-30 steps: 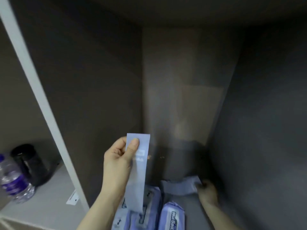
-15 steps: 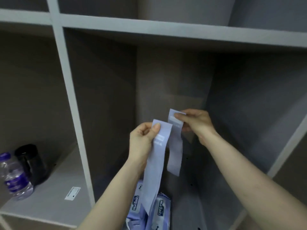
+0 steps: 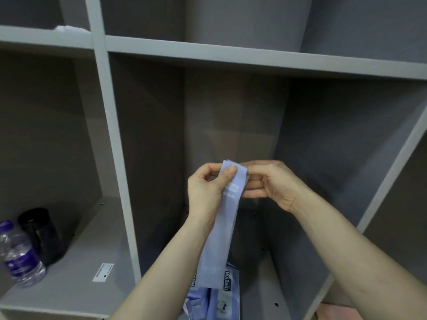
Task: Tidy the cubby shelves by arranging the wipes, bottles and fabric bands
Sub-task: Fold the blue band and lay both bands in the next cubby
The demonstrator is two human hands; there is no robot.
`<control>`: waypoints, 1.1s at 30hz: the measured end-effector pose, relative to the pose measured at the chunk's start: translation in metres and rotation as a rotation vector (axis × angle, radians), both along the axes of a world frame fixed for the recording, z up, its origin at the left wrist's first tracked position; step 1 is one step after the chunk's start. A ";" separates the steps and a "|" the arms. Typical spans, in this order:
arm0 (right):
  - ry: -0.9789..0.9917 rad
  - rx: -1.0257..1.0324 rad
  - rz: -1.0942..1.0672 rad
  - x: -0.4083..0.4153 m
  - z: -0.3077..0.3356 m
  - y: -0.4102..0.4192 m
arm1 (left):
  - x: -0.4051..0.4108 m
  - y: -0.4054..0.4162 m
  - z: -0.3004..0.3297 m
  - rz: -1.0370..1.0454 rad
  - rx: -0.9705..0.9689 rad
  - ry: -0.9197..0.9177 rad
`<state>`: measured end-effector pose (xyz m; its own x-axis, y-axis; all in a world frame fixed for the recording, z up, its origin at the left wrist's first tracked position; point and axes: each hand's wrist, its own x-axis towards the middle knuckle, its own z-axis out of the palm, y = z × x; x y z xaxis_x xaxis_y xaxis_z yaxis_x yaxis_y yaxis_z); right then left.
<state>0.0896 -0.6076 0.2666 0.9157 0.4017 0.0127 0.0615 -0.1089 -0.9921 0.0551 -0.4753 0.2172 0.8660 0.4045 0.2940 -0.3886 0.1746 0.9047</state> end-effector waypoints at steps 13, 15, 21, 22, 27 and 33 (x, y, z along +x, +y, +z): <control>-0.046 0.040 -0.037 -0.013 0.012 0.008 | -0.004 0.014 0.013 -0.047 0.121 -0.062; -0.052 0.011 -0.037 -0.014 0.014 0.006 | -0.004 0.015 0.014 -0.050 0.153 -0.076; -0.157 -0.159 0.016 -0.023 0.026 0.002 | -0.006 0.015 0.016 -0.016 0.239 -0.134; -0.193 -0.187 0.012 -0.025 0.028 0.002 | -0.006 0.015 0.016 -0.024 0.206 -0.122; -0.335 -0.271 -0.068 -0.029 0.039 0.006 | -0.013 0.016 0.015 -0.167 0.057 -0.066; -0.452 -0.229 -0.112 -0.038 0.060 0.002 | -0.020 0.010 0.004 -0.465 0.218 -0.077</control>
<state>0.0520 -0.6053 0.3266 0.8766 0.3405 0.3401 0.4539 -0.3504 -0.8193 0.0350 -0.4649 0.2211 0.9120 -0.0960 0.3988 -0.3820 0.1554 0.9110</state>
